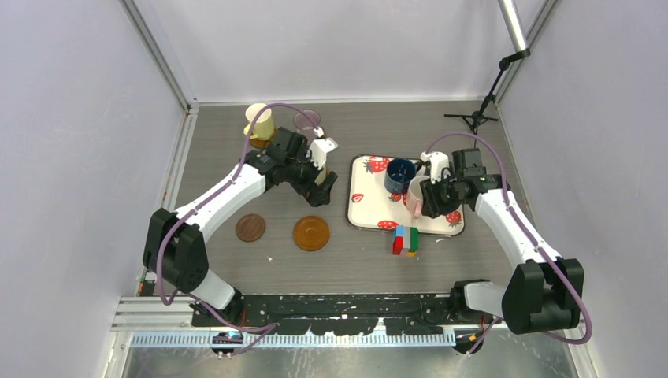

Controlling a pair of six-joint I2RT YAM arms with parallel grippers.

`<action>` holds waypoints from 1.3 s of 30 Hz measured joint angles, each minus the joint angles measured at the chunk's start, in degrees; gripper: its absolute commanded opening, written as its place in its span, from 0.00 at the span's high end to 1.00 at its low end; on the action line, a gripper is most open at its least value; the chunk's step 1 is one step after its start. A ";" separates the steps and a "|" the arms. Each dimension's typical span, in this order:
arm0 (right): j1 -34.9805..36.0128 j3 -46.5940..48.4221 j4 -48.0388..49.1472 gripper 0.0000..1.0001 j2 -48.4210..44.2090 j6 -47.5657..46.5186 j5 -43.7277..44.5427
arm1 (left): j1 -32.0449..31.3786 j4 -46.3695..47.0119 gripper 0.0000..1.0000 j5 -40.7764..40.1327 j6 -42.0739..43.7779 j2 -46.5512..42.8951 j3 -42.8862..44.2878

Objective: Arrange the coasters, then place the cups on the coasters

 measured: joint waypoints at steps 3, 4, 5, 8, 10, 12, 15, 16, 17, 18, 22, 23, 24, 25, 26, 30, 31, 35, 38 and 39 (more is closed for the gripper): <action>1.62 0.02 0.50 0.54 0.26 1.46 -0.74 | 0.00 0.70 0.00 0.92 -1.29 0.55 0.00; 2.14 0.02 0.72 0.54 0.57 1.99 -0.92 | 0.00 1.18 0.00 1.27 -1.86 0.76 0.00; 2.71 0.07 0.81 0.53 0.94 2.47 -1.05 | -0.07 1.79 0.00 1.70 -2.43 1.03 0.00; 3.98 0.46 0.74 0.51 2.19 3.85 -1.70 | -0.87 3.32 0.00 2.10 -3.89 2.38 0.24; 4.33 0.92 0.59 0.50 2.51 4.61 -2.75 | -2.29 3.54 0.00 1.86 -4.55 4.13 1.22; 4.50 1.62 0.02 0.47 2.36 5.22 -4.07 | -4.20 3.85 0.00 1.40 -4.92 5.75 2.25; 4.50 2.93 -0.28 0.41 0.61 6.69 -6.14 | -8.04 4.04 0.00 -0.26 -6.12 8.26 4.79; 4.50 3.30 -0.35 0.40 -0.66 7.19 -6.54 | -9.20 4.37 0.00 -0.76 -6.60 8.83 5.53; 4.48 3.63 -0.39 0.39 -2.14 7.91 -6.88 | -10.32 4.74 0.00 -1.22 -7.28 9.29 6.12; 4.31 4.02 -0.42 0.37 -3.85 8.59 -7.19 | -11.72 5.16 0.00 -2.16 -7.89 9.68 6.78; 2.10 6.32 -0.44 0.24 -10.03 11.96 -8.28 | -16.74 6.84 0.00 -5.44 -9.73 11.61 9.27; 0.68 6.71 0.09 0.21 -11.21 13.00 -8.66 | -17.84 7.37 0.00 -6.12 -10.34 12.26 9.73; -0.96 6.91 0.70 0.19 -12.24 14.29 -8.90 | -19.28 7.76 0.00 -7.26 -10.64 13.20 10.47; -3.06 6.95 1.42 0.18 -13.16 15.63 -9.07 | -20.24 7.91 0.00 -8.02 -10.82 14.05 11.15; -5.27 7.02 2.01 0.17 -13.81 17.00 -9.14 | -21.40 7.89 0.00 -8.87 -10.97 15.32 12.26; -13.33 7.74 4.31 0.14 -13.94 22.53 -8.96 | -24.83 7.98 0.01 -11.28 -11.91 20.76 17.09; -15.17 8.07 4.70 0.13 -13.60 23.78 -8.79 | -25.49 7.91 0.01 -11.61 -12.09 21.90 18.18; -20.57 9.11 6.32 0.13 -11.93 27.36 -7.89 | -27.52 7.17 0.06 -13.14 -12.26 25.81 22.84; -21.75 9.20 6.91 0.13 -10.95 28.59 -7.37 | -28.15 5.92 0.12 -14.47 -12.24 29.40 28.13; -21.77 9.20 6.93 0.13 -10.78 28.92 -7.21 | -28.20 5.51 0.14 -14.82 -12.22 30.69 29.97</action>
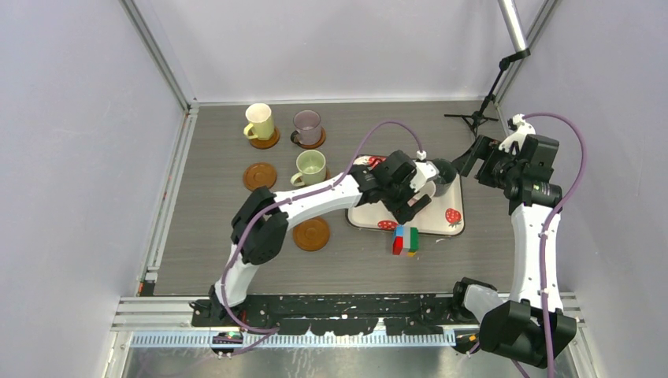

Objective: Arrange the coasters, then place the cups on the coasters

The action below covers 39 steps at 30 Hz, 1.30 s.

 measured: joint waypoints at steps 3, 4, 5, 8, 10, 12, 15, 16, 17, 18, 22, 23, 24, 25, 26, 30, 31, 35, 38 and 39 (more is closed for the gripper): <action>0.00 0.00 0.17 0.13 0.00 0.22 0.31 | 0.02 -0.33 0.17 -0.70 0.02 2.71 2.64; 0.00 0.00 0.17 0.13 0.00 0.24 0.46 | 0.04 -0.46 0.17 -0.90 0.02 3.30 2.86; 0.00 0.00 0.17 0.13 0.00 0.24 0.48 | 0.07 -0.50 0.19 -1.14 0.11 3.69 2.86; -0.04 0.00 0.20 0.13 -0.02 0.24 0.46 | 0.13 -0.83 0.26 -2.34 0.74 4.98 3.04; -0.04 0.00 0.17 0.13 -0.02 0.24 0.46 | 0.13 -1.18 0.31 -3.74 1.75 5.92 3.72; -0.04 0.00 0.20 0.13 -0.02 0.24 0.44 | 0.20 -1.27 0.36 -5.09 2.19 6.62 4.33; -0.04 0.00 0.20 0.13 -0.02 0.24 0.42 | 0.28 -1.27 0.39 -6.25 2.82 6.93 4.70; -0.04 0.00 0.20 0.13 -0.02 0.24 0.39 | 0.37 -1.31 0.39 -6.51 2.99 7.04 4.81; -0.04 0.00 0.20 0.13 -0.02 0.24 0.37 | 0.59 -1.33 0.40 -6.86 3.19 7.28 5.20; -0.04 0.00 0.20 0.13 -0.02 0.24 0.35 | 0.66 -1.36 0.40 -6.95 3.19 7.41 5.40; -0.04 0.00 0.22 0.13 -0.02 0.24 0.07 | 1.16 -1.88 0.41 -6.16 3.26 9.16 7.96; -0.04 0.00 0.22 0.13 -0.02 0.24 0.02 | 1.27 -2.03 0.42 -5.44 3.28 9.64 8.61; -0.07 0.00 0.24 0.13 -0.02 0.24 0.00 | 1.31 -2.08 0.43 -4.68 3.30 10.03 9.09; -0.04 0.00 0.24 0.13 -0.02 0.22 0.00 | 1.36 -2.25 0.45 -3.78 3.34 10.47 9.55; -0.07 0.00 0.26 0.13 -0.02 0.22 0.00 | 1.38 -2.29 0.46 -2.99 3.39 10.71 9.73; -0.07 0.00 0.46 0.13 -0.02 0.22 0.00 | 1.42 -3.65 0.56 -1.11 3.48 11.93 11.37; -0.07 0.00 0.50 0.13 -0.02 0.22 0.00 | 1.42 -4.00 0.60 -0.94 3.48 12.26 11.93; -0.07 0.00 0.57 0.13 -0.02 0.22 -0.02 | 1.42 -5.64 0.79 -0.42 3.48 12.96 13.88; -0.07 0.00 0.55 0.13 -0.02 0.22 0.00 | 1.42 -5.81 0.94 -0.46 3.63 12.96 14.01; -0.07 0.00 0.55 0.13 -0.02 0.22 0.00 | 1.42 -5.75 0.99 -0.39 3.56 12.90 13.99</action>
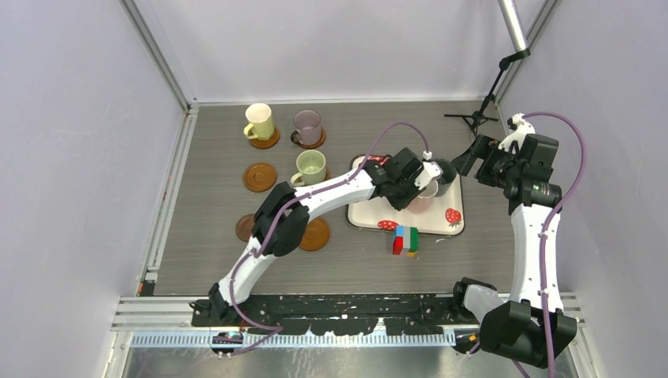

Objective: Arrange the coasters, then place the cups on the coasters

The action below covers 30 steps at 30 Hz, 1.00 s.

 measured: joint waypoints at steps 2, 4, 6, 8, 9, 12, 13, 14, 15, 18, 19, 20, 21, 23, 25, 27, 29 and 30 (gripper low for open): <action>0.00 0.00 0.02 0.13 0.00 -0.02 0.00 | 0.00 0.17 1.00 0.09 -0.11 -0.33 -0.46; 0.00 0.00 0.00 0.13 0.00 -0.02 0.00 | 0.00 0.13 1.00 0.04 -0.20 -1.33 -1.81; 0.00 0.00 0.00 0.13 0.00 -0.02 0.00 | 0.00 -0.59 1.00 0.02 -0.35 -3.06 -3.87; 0.00 0.00 0.02 0.13 0.02 -0.02 0.00 | 0.00 -1.62 1.00 -0.20 -0.35 -4.79 -5.66; 0.00 0.00 0.00 0.13 0.02 -0.02 0.02 | 0.00 -2.25 1.00 -0.28 -0.33 -5.66 -6.47; 0.00 0.00 0.00 0.13 0.04 -0.02 0.00 | 0.24 -3.74 1.00 -0.02 0.39 -8.81 -9.42; 0.00 0.00 0.02 0.13 0.04 -0.04 0.00 | 0.33 -4.02 1.00 0.37 0.98 -10.36 -10.73; 0.00 0.00 0.02 0.13 0.04 -0.04 0.00 | 0.42 -4.37 1.00 0.81 1.42 -12.09 -12.09; 0.00 -0.02 0.04 0.13 0.04 -0.04 0.00 | 0.55 -4.63 1.00 1.18 1.64 -13.55 -13.07; 0.00 -0.04 0.07 0.13 0.07 -0.04 0.00 | 1.20 -5.07 1.00 3.17 2.99 -19.98 -17.00; 0.00 -0.07 0.09 0.13 0.07 -0.07 -0.02 | 1.64 -5.07 1.00 4.17 3.30 -22.58 -18.36; 0.00 -0.07 0.07 0.13 0.13 -0.09 -0.07 | 2.23 -5.31 1.00 5.16 3.74 -25.05 -19.28; -0.02 -0.07 0.09 0.13 0.20 -0.09 -0.20 | 3.19 -5.97 1.00 6.43 4.00 -27.93 -19.91; -0.09 -0.11 0.11 0.12 0.42 -0.13 -0.72 | 5.68 -7.10 1.00 8.57 4.28 -32.35 -19.98; -0.15 -0.20 0.31 0.12 0.74 -0.13 -1.40 | 9.46 -7.21 1.00 10.38 4.61 -36.85 -20.31; -0.15 -0.39 0.50 0.12 1.31 -0.11 -2.05 | 14.16 -7.34 1.00 11.52 4.90 -40.81 -21.11; -0.15 -0.72 0.48 0.12 1.92 -0.11 -2.62 | 19.08 -7.65 1.00 12.39 5.46 -43.91 -22.27; -0.15 -0.96 0.48 0.12 2.38 -0.11 -2.97 | 22.21 -7.74 1.00 12.87 5.70 -45.55 -23.37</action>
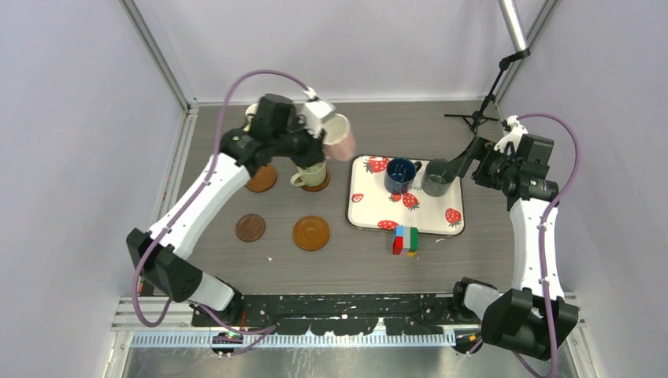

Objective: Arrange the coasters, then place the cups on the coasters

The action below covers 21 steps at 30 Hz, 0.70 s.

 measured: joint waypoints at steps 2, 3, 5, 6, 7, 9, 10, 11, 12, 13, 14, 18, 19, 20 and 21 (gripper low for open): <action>0.00 -0.33 -0.04 0.12 0.79 -0.04 -0.42 | 5.31 -0.50 1.00 0.61 0.63 -2.36 -2.14; 0.00 -0.42 -0.04 0.12 1.27 -0.07 -0.72 | 8.22 -0.87 1.00 0.87 1.27 -3.39 -3.41; 0.00 -0.42 -0.04 0.12 2.14 -0.09 -1.38 | 13.57 -1.70 1.00 1.75 2.19 -4.96 -5.70; 0.00 -0.42 -0.04 0.12 2.47 -0.09 -1.40 | 16.33 -2.29 1.00 2.45 2.91 -5.49 -6.62; 0.00 -0.42 -0.09 0.12 2.75 -0.11 -1.60 | 19.19 -2.71 1.00 3.50 3.45 -6.03 -7.63; 0.00 -0.42 -0.11 0.12 3.26 -0.20 -1.99 | 25.11 -3.23 1.00 5.42 4.85 -6.84 -9.33; 0.00 -0.42 -0.13 0.12 3.37 -0.26 -2.12 | 27.41 -3.30 1.00 6.03 5.55 -7.02 -9.90; 0.00 -0.42 -0.20 0.12 3.45 -0.35 -2.23 | 30.27 -3.23 1.00 6.78 6.43 -7.17 -10.58; 0.00 -0.42 -0.31 0.12 3.56 -0.42 -2.32 | 32.94 -3.17 1.00 7.54 7.54 -7.21 -11.26; 0.00 -0.42 -0.46 0.12 3.63 -0.52 -2.40 | 35.21 -2.93 1.00 8.13 8.24 -7.23 -12.02; 0.00 -0.42 -0.52 0.12 3.72 -0.59 -2.49 | 37.64 -2.40 1.00 8.61 9.31 -7.28 -13.16; 0.00 -0.42 -0.59 0.12 4.20 -0.74 -2.71 | 43.60 -0.66 1.00 10.62 13.35 -7.19 -18.32; 0.00 -0.42 -0.61 0.12 4.33 -0.74 -2.73 | 44.57 -0.61 1.00 11.34 14.21 -7.06 -19.41; 0.00 -0.42 -0.59 0.12 4.46 -0.74 -2.84 | 45.20 -0.46 1.00 11.91 15.13 -6.88 -20.22; 0.00 -0.42 -0.57 0.12 4.57 -0.74 -2.86 | 45.75 0.04 1.00 12.41 16.22 -6.60 -21.11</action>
